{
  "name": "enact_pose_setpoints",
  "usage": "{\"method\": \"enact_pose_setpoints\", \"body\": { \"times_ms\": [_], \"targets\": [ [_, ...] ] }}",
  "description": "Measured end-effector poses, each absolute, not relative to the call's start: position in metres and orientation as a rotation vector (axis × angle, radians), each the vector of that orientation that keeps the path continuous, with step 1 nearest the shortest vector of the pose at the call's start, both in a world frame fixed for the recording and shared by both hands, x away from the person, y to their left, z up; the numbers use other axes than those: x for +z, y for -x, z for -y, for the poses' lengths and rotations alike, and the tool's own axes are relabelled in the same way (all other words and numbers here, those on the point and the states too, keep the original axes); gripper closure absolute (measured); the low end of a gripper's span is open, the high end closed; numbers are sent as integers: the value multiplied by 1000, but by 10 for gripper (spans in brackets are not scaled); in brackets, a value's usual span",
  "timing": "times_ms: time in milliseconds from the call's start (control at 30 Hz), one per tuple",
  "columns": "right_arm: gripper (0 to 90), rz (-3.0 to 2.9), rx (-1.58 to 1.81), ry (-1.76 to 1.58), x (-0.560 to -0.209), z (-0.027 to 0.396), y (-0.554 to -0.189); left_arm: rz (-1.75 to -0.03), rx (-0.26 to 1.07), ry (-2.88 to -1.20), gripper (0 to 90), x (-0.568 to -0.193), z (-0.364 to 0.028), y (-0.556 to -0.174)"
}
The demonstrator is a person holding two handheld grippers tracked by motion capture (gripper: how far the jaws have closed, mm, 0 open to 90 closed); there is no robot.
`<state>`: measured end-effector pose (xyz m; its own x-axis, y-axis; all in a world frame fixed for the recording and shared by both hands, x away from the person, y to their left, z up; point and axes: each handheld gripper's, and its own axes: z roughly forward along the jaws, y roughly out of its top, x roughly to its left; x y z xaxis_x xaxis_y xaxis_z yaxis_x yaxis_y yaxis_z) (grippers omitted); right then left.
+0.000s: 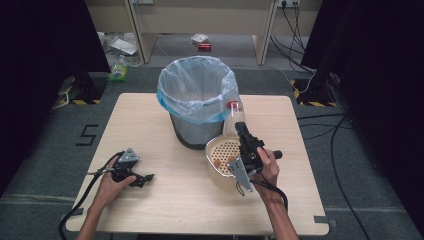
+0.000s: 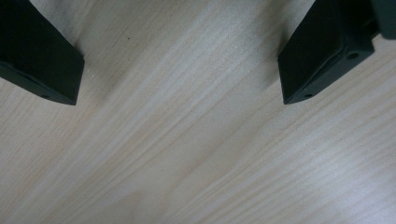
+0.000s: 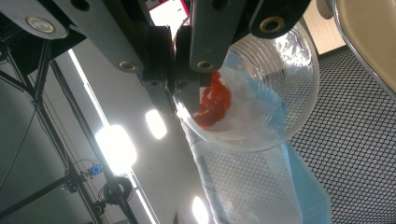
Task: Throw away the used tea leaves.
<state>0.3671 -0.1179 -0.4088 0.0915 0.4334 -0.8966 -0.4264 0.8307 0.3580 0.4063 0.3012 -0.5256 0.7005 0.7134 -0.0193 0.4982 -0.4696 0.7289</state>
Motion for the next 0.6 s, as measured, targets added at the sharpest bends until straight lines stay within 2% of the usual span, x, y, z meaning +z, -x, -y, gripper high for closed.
{"method": "enact_pose_setpoints", "body": {
  "times_ms": [300,600],
  "targets": [
    [877,-1368,698,-81,-402,125,-365,-921,372,-2167,0,-526,-301,-406],
    [876,-1565,839,-376,-397,137,-373,-921,372,-2167,0,-526,-301,-406]
  ]
}}
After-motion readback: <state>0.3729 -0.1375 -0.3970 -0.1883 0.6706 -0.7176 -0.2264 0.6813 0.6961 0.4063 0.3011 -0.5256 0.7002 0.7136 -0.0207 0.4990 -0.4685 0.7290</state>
